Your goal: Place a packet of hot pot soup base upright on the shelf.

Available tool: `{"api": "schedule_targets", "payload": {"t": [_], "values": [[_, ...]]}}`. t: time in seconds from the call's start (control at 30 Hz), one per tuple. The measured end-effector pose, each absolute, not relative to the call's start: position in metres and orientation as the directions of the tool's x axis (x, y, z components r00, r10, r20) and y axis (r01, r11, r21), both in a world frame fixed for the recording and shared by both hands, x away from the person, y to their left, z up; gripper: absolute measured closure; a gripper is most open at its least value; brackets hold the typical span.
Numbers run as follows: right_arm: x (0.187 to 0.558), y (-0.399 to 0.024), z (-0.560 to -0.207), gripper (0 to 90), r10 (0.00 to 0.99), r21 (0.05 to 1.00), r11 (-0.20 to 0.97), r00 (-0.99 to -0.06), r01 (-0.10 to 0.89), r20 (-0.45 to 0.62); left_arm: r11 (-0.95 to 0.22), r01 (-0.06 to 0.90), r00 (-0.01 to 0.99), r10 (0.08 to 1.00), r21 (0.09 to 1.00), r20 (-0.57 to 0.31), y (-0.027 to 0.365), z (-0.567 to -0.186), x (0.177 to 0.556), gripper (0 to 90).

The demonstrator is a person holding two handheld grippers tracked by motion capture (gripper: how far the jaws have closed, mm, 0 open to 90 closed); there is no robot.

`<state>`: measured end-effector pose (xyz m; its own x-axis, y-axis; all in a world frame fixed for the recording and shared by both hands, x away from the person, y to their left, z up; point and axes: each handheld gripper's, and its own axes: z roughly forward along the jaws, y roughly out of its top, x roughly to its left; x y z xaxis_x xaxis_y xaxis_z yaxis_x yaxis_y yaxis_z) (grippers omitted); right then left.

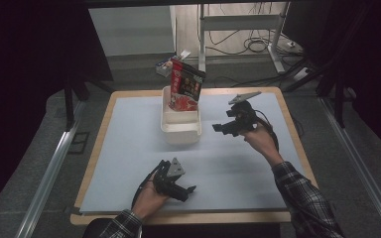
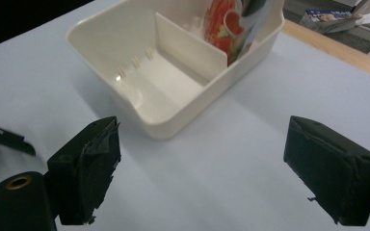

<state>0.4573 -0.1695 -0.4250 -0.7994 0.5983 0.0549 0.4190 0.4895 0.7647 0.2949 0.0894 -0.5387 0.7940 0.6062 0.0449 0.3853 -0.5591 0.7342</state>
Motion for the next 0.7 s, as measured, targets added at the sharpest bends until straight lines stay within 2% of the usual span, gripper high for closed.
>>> {"api": "schedule_targets", "payload": {"t": [0.37, 0.6, 0.7], "values": [[0.416, -0.204, -0.439, 11.0, 0.63, 0.771, 0.477, -0.775, 0.422, 0.035, -0.56, 0.39, 0.793, 0.608, 0.731, 0.044, 0.088, -0.539, 0.294, 3.4], [0.396, -0.232, -0.464, 11.0, 0.673, 0.787, 0.422, -0.737, 0.45, 0.061, -0.565, 0.387, 0.793, 0.607, 0.729, 0.05, 0.087, -0.54, 0.294, 3.3], [0.39, -0.241, -0.474, 11.0, 0.684, 0.784, 0.431, -0.728, 0.447, 0.04, -0.564, 0.387, 0.791, 0.609, 0.73, 0.051, 0.088, -0.54, 0.294, 3.3]]}}
